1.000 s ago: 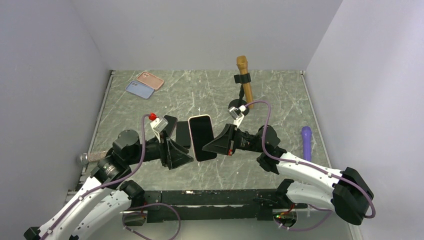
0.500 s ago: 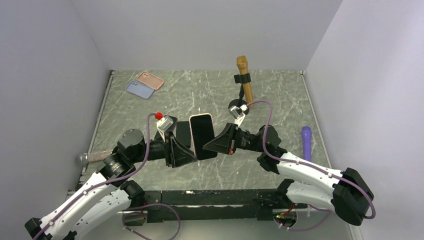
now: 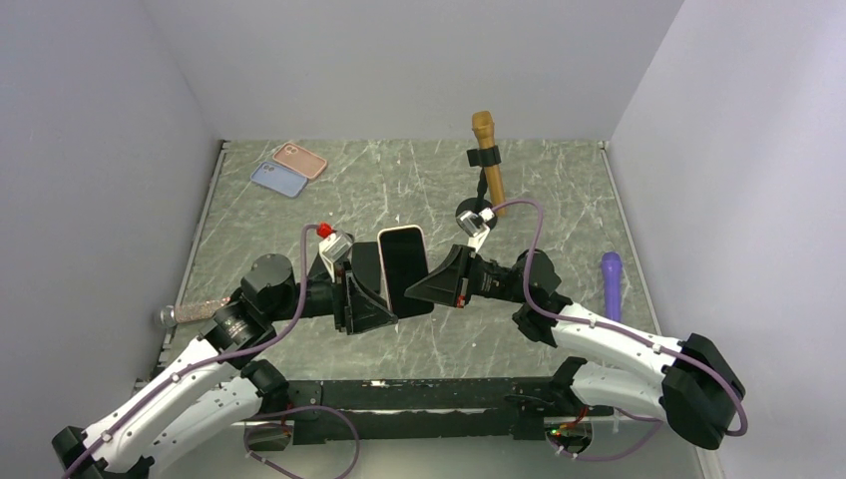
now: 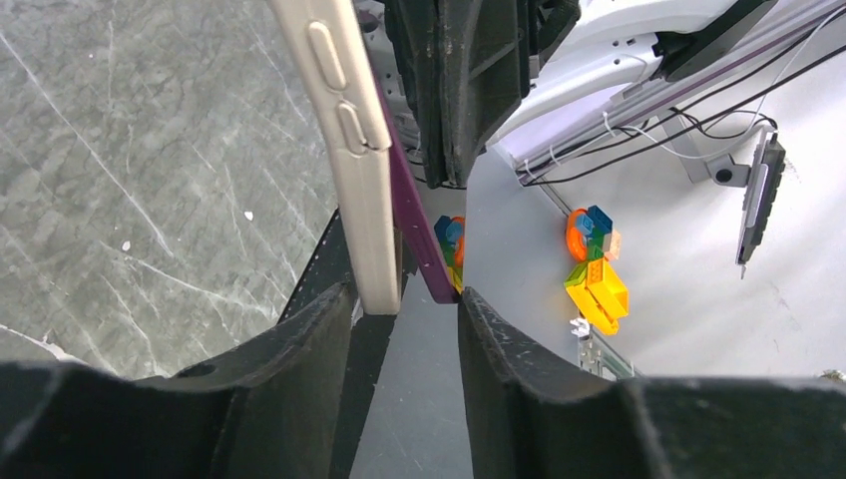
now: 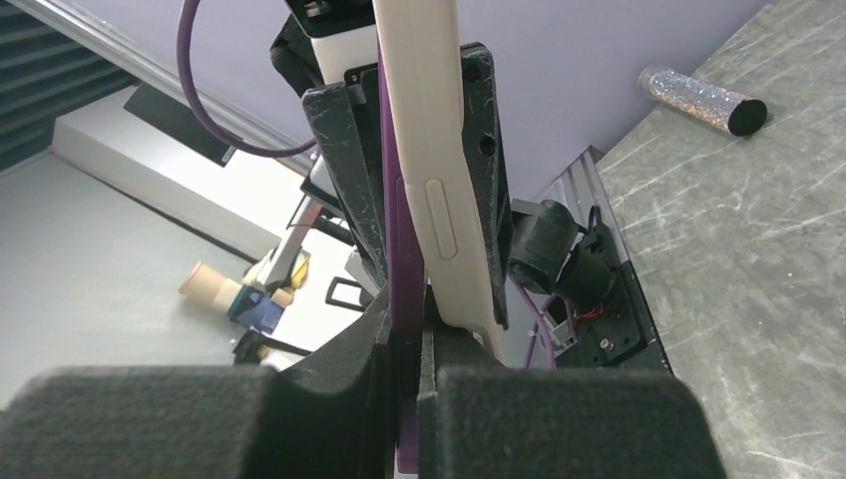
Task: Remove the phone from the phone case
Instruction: Remove the phone case from the phone, then place the phone case at the corner of the board.
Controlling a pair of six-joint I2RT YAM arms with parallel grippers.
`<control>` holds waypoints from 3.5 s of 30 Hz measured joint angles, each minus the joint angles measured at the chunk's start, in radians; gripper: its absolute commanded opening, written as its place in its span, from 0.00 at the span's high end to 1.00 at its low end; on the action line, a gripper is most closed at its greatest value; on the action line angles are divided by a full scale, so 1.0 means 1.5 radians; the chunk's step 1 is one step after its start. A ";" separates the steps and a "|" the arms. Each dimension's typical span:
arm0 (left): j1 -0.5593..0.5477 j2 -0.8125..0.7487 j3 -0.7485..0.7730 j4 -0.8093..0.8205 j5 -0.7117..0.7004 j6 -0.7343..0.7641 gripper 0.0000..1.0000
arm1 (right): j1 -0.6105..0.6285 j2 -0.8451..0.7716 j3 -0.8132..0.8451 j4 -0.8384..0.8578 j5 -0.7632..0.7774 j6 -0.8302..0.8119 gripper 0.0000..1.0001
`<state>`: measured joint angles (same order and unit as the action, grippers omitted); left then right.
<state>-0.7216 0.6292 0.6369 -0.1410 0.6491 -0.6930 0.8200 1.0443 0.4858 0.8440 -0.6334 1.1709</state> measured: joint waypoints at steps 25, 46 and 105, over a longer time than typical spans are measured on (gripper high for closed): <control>-0.001 0.029 0.000 0.026 -0.016 0.000 0.56 | 0.006 -0.003 0.000 0.033 -0.002 0.013 1.00; -0.012 0.061 0.034 -0.077 -0.182 -0.024 1.00 | 0.010 0.005 -0.005 -0.027 0.023 -0.006 1.00; 0.742 0.976 0.451 -0.017 -0.095 -0.195 0.97 | 0.008 -0.132 0.038 -0.338 0.122 -0.134 1.00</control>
<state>0.3916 2.0933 1.3136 -0.1669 0.5072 -0.9855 0.8326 0.8463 0.5426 0.3363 -0.4507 0.9695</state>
